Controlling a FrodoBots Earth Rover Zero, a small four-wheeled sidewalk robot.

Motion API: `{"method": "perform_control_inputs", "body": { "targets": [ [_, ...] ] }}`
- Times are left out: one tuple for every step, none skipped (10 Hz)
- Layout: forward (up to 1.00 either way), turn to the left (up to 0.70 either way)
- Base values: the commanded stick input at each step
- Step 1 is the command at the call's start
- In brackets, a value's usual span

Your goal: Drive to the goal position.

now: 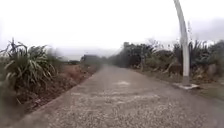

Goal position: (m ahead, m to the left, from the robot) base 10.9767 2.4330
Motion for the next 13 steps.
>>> {"method": "perform_control_inputs", "body": {
  "targets": [
    [0.85,-0.22],
    [0.85,0.0],
    [0.85,0.0],
    [0.85,0.0],
    [0.85,-0.01],
    [0.85,-0.02],
    [0.85,-0.04],
    [0.85,0.0],
    [0.85,0.0],
    [0.85,0.0],
    [0.85,-0.11],
    [0.85,-0.27],
    [0.85,-0.11]
  ]
}}
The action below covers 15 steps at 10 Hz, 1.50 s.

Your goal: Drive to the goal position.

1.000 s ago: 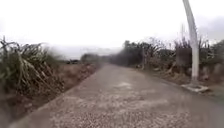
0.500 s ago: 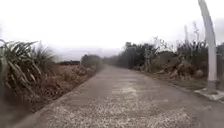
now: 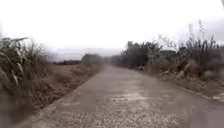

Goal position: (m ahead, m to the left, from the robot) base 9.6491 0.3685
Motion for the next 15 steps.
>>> {"method": "perform_control_inputs", "body": {
  "targets": [
    [0.85,-0.04],
    [0.85,0.0],
    [0.85,0.0],
    [0.85,-0.05],
    [0.85,-0.19],
    [0.85,-0.2],
    [0.85,-0.1],
    [0.85,-0.02],
    [0.85,-0.05],
    [0.85,-0.09],
    [0.85,-0.09],
    [0.85,-0.09],
    [0.85,0.0],
    [0.85,0.0],
    [0.85,0.0]
  ]
}}
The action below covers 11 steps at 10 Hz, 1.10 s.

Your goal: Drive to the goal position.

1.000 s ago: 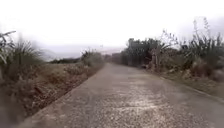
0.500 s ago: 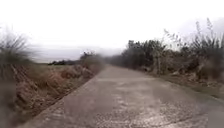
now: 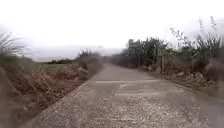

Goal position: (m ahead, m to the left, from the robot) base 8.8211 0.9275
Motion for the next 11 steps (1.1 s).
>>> {"method": "perform_control_inputs", "body": {
  "targets": [
    [0.85,0.0],
    [0.85,0.0],
    [0.85,-0.03],
    [0.85,-0.06],
    [0.85,-0.07],
    [0.85,-0.09],
    [0.85,-0.18],
    [0.85,-0.27],
    [0.85,-0.25],
    [0.85,-0.1],
    [0.85,0.0]
  ]
}}
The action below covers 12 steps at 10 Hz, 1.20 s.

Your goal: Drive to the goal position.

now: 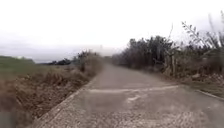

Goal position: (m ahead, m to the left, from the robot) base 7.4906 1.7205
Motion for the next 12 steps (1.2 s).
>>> {"method": "perform_control_inputs", "body": {
  "targets": [
    [0.85,0.0],
    [0.85,0.0],
    [0.85,0.0],
    [0.85,0.0],
    [0.85,0.0],
    [0.85,0.0],
    [0.85,-0.01],
    [0.85,-0.02],
    [0.85,-0.32],
    [0.85,-0.33],
    [0.85,0.0],
    [0.85,0.0]
  ]
}}
